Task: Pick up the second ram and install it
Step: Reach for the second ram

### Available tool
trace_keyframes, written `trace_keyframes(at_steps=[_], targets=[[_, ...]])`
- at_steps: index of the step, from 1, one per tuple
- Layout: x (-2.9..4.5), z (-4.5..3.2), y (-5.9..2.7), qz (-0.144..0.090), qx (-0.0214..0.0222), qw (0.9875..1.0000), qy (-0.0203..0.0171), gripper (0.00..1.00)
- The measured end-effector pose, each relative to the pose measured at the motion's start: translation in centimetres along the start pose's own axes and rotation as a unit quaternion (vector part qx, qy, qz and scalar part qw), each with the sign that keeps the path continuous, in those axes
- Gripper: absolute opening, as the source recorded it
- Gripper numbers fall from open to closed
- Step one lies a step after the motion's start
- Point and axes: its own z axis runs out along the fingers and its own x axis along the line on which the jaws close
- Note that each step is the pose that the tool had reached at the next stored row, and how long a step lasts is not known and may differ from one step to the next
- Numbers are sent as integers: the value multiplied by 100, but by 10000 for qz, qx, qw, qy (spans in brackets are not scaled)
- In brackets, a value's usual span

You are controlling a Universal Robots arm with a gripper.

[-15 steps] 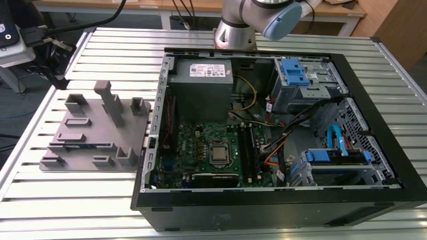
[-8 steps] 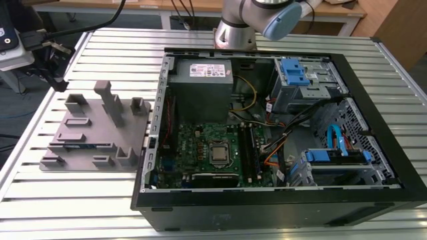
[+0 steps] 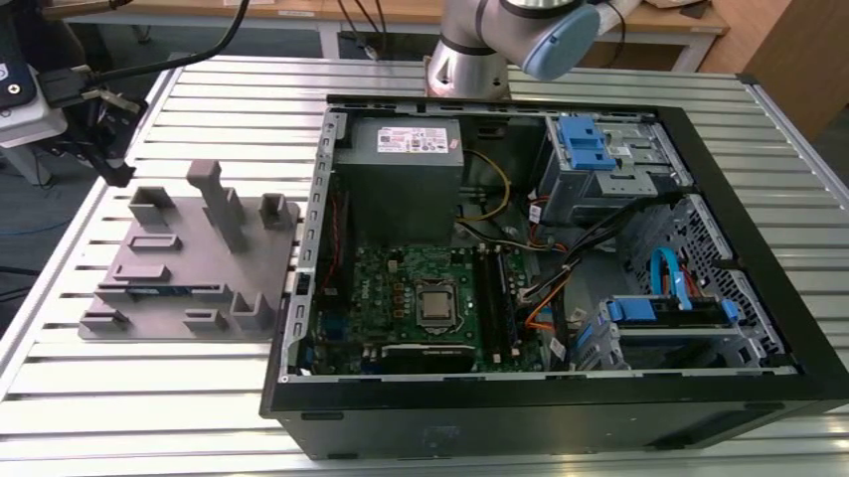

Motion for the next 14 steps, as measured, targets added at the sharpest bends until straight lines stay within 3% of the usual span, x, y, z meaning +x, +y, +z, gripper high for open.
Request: trace_keyframes(at_steps=[14], targets=[[41, 100, -28, 0, 0, 10000, 0, 10]])
